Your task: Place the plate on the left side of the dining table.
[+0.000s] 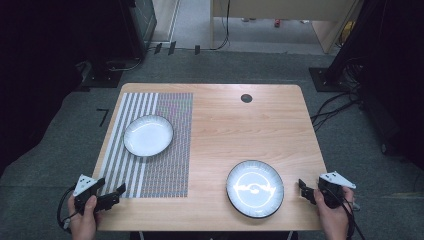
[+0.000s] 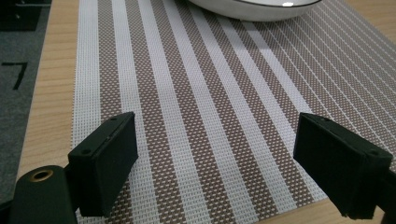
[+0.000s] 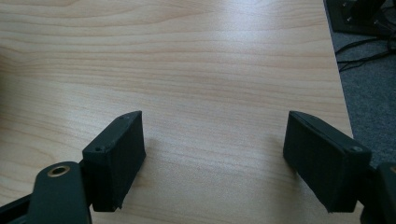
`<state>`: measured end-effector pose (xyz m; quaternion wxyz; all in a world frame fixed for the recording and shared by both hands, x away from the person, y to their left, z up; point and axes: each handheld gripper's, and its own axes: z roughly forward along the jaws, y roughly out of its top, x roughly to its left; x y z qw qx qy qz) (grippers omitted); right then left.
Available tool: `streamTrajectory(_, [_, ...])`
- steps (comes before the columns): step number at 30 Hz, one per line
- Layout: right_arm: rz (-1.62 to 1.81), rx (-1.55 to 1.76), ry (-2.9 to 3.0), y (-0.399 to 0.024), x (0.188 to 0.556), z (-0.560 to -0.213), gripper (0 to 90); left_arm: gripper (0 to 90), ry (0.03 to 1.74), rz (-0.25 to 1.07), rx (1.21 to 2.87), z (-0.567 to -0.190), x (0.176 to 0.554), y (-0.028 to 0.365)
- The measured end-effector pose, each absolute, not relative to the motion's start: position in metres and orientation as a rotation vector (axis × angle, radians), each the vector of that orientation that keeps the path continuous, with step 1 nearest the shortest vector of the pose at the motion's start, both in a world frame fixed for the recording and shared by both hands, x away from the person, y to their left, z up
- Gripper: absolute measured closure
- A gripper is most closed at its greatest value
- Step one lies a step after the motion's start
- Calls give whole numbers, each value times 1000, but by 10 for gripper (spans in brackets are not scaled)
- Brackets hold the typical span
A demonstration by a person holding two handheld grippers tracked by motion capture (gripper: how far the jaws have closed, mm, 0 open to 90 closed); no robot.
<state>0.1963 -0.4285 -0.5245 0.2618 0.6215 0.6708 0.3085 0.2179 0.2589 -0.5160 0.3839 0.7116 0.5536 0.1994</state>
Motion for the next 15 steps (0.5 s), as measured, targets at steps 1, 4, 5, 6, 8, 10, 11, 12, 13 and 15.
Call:
streamTrajectory(1, [834,1681,1816,-429,196,-524,203,139,1413,508,1833,-516,219,258])
streamTrajectory(4, [834,1681,1817,-428,196,-524,201,137,1407,544,1880,-517,219,253])
streamTrajectory(5, [834,1681,1817,-428,196,-525,201,137,1406,559,1896,-517,219,252])
streamTrajectory(6, [834,1681,1817,-428,196,-524,201,137,1403,568,1906,-517,219,251])
streamTrajectory(8, [834,1683,1818,-428,196,-524,198,135,1398,598,1937,-517,219,247])
streamTrajectory(10, [834,1682,1818,-428,196,-524,198,131,1394,614,1958,-517,219,245])
streamTrajectory(11, [834,1682,1818,-428,196,-524,198,130,1396,612,1956,-517,219,246])
streamTrajectory(12, [834,1682,1818,-428,196,-524,198,129,1396,612,1956,-517,219,245])
streamTrajectory(13, [834,1682,1818,-428,196,-524,198,129,1396,612,1956,-517,219,245])
streamTrajectory(15, [834,1682,1818,-428,196,-524,198,129,1396,612,1957,-517,219,245])
